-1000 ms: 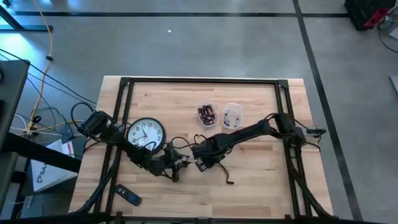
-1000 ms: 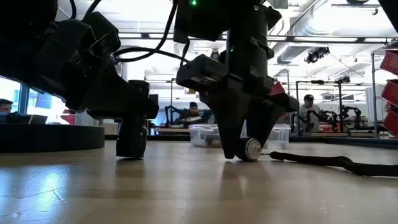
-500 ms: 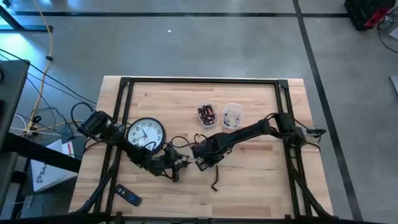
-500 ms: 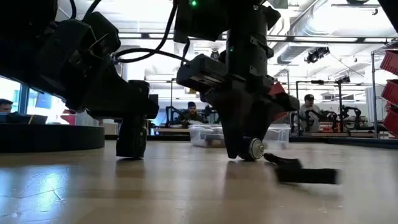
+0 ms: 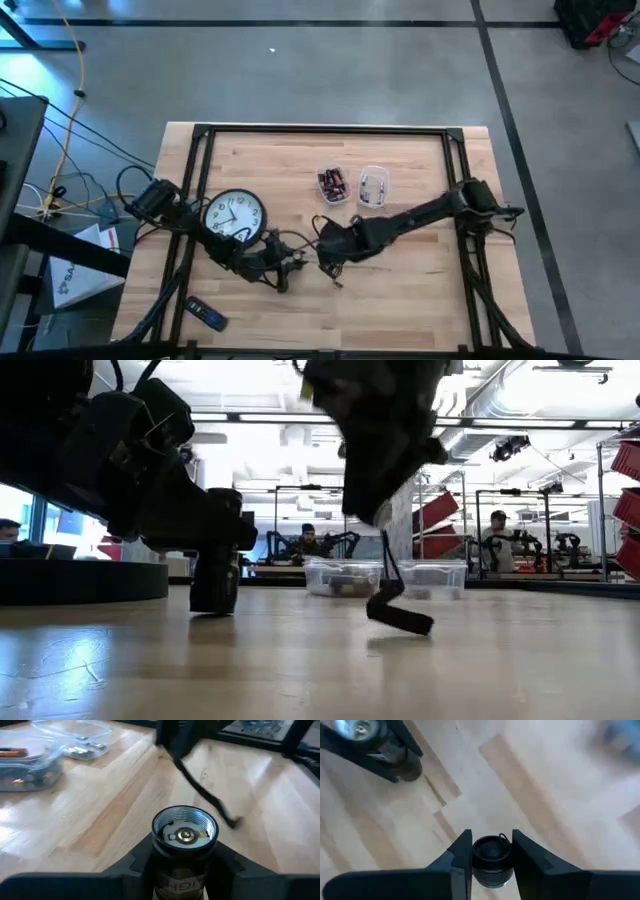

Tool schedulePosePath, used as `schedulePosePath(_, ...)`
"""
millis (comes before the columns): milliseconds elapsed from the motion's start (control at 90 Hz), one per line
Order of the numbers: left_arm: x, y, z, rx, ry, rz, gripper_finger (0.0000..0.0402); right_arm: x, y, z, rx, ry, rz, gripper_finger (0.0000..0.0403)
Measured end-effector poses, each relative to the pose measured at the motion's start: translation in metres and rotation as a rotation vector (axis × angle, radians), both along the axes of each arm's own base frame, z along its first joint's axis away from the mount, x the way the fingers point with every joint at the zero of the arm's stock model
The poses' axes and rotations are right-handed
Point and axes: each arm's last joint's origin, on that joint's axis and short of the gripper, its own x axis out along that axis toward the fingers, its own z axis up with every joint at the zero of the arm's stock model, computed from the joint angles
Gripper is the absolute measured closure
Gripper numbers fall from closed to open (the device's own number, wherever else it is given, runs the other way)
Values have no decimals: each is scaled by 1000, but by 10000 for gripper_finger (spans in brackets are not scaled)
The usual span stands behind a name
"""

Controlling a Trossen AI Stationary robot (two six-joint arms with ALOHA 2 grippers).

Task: Insert battery
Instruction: Close the lid of the black flashlight

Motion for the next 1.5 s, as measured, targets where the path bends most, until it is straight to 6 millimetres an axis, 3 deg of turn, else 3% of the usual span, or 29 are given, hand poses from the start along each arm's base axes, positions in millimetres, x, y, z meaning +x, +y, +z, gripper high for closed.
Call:
schedulePosePath(244, 32, -5, -8, -27, -43, -119, 305, 0, 8, 5, -278, -106, 44, 333)
schedulePosePath(367, 46, -5, -11, 11, -40, -141, 305, 7, 9, 0, -328, -184, 96, 333)
schedulePosePath(689, 52, 7, -11, 88, -42, -84, 305, -1, 4, -42, -479, -284, 148, 334)
schedulePosePath(933, 52, 8, -12, 77, -27, -64, 305, -27, 2, -36, -435, -576, 171, 334)
schedulePosePath(1111, 52, 8, -12, 77, -28, -61, 305, -50, -7, -40, -260, -838, 328, 334)
schedulePosePath(1256, 53, 8, -12, 73, -29, -58, 305, -54, -19, -44, -164, -995, 476, 335)
schedulePosePath(1500, 62, 5, -7, 91, -37, -89, 305, -47, -27, -62, -108, -1017, 715, 329)
